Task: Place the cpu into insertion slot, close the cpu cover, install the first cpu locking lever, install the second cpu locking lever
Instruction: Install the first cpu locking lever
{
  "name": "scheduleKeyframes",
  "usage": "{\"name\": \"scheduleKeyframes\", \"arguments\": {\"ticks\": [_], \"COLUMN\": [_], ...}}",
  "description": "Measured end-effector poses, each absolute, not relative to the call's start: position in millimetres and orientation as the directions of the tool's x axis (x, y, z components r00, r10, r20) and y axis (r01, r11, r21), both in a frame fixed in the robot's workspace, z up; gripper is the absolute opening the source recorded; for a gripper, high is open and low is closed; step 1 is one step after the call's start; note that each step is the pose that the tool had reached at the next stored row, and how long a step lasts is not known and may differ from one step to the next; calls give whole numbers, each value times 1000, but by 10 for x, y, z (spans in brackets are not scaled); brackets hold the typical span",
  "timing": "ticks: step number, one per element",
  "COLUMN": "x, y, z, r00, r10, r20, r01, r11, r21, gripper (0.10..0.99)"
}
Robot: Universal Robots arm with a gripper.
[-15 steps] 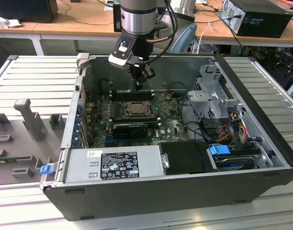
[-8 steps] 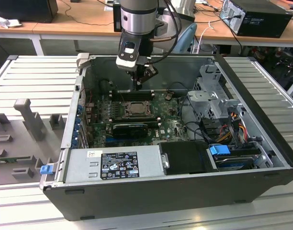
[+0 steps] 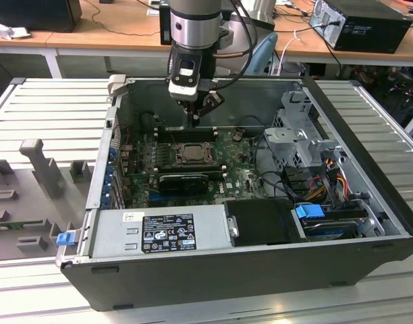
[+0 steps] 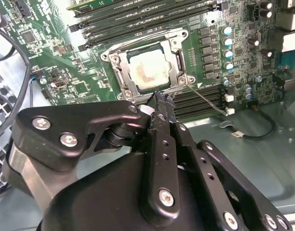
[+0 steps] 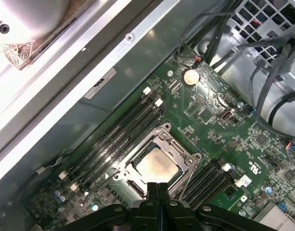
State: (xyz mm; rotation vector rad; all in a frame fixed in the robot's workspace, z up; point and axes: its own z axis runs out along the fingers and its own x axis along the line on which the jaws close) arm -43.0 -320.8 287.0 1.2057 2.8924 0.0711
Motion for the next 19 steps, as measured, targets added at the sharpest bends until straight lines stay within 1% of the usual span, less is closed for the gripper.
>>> {"name": "scheduleKeyframes", "arguments": {"ticks": [19], "x": [-430], "y": [-3208], "z": [2870], "r00": [-755], "r10": [655], "r20": [11], "r01": [655], "r11": [754], "r21": [45], "gripper": [106]}}
